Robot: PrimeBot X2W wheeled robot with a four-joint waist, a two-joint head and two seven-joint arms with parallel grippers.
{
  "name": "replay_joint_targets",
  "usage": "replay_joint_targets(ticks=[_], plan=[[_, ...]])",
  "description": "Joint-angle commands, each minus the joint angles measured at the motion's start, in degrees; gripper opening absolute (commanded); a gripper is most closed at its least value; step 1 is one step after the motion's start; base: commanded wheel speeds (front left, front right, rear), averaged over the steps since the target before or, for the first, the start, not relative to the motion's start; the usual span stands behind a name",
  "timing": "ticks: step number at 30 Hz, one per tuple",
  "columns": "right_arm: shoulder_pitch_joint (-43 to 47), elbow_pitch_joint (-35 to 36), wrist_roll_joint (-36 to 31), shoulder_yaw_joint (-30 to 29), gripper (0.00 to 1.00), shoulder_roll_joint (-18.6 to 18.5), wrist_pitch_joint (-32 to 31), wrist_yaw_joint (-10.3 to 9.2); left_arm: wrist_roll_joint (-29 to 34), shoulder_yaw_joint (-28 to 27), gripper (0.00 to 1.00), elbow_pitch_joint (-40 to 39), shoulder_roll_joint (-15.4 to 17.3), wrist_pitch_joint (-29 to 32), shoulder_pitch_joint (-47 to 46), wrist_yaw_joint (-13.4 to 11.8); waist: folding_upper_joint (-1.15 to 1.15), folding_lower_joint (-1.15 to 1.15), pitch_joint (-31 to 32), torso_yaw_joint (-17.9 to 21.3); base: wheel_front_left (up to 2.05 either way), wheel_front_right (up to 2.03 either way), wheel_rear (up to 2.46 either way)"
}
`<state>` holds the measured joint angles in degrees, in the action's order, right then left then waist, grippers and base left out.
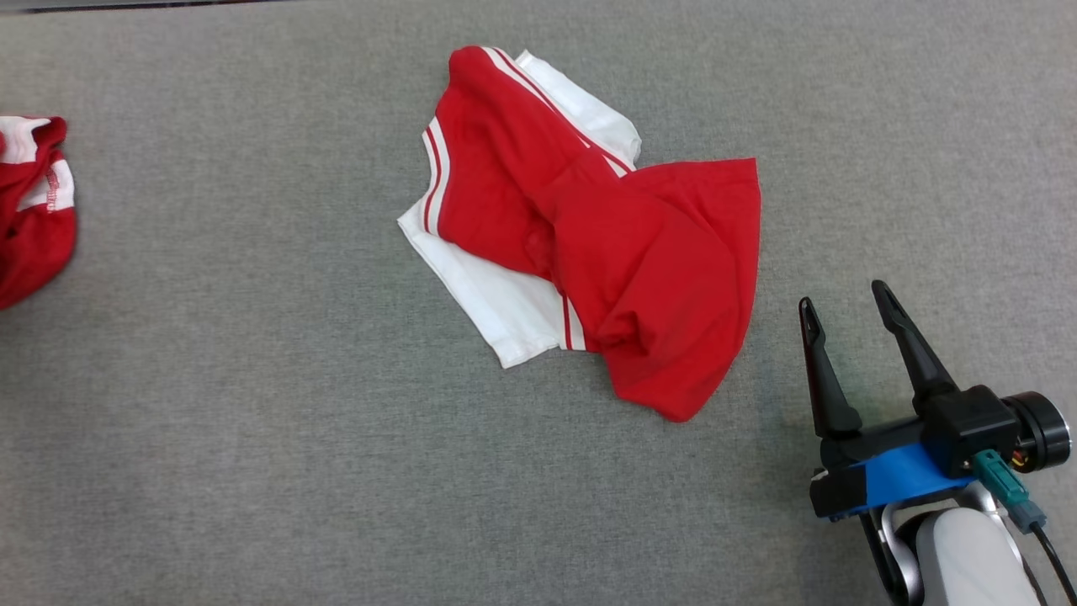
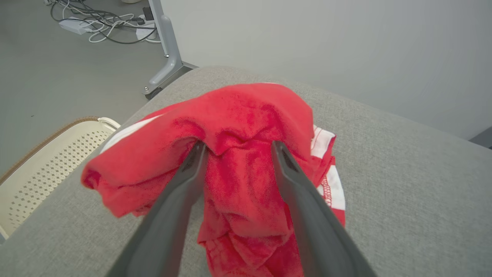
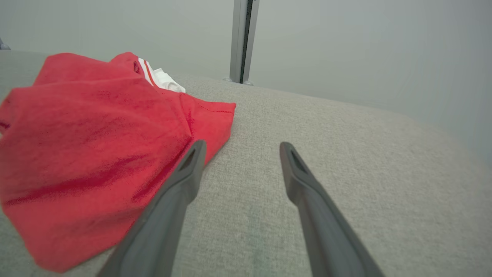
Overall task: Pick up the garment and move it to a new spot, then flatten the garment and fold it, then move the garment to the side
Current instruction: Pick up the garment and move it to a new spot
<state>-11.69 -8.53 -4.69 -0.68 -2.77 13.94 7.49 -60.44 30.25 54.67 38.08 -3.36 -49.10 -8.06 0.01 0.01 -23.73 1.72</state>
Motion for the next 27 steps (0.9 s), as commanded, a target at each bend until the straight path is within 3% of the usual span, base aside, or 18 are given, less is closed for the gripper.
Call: replay_joint_targets(ticks=[1, 8, 14, 27], plan=[[-0.23, -0.21, 0.38, -0.15, 1.0, -0.21, 0.17, 0.01, -0.26, -0.45, 1.0, -0.02, -0.41, -1.17, 1.03, 0.5, -0.01, -0.01, 0.77, -0.35, 0.0, 0.0, 0.0], [0.78, -1.64, 0.8, -0.99, 1.0, -0.21, 0.55, 0.01, 0.79, 0.24, 1.0, -2.99, -1.37, -5.77, 1.79, 3.39, -0.01, -0.01, 5.53, -2.62, 0.0, 0.0, 0.0], [2.09, -2.99, 1.34, -1.87, 1.0, -0.22, 0.86, 0.01, 4.36, 3.27, 1.0, -9.9, -2.31, -8.77, 2.9, 4.22, -0.01, -0.01, 11.0, -4.25, 0.0, 0.0, 0.0], [8.72, -6.05, 3.53, -2.84, 1.0, -0.22, 1.27, 0.01, 6.68, 7.17, 1.0, -28.32, -11.28, -11.53, 18.35, -0.36, -0.01, -0.01, 21.16, -5.34, 0.0, 0.0, 0.0]])
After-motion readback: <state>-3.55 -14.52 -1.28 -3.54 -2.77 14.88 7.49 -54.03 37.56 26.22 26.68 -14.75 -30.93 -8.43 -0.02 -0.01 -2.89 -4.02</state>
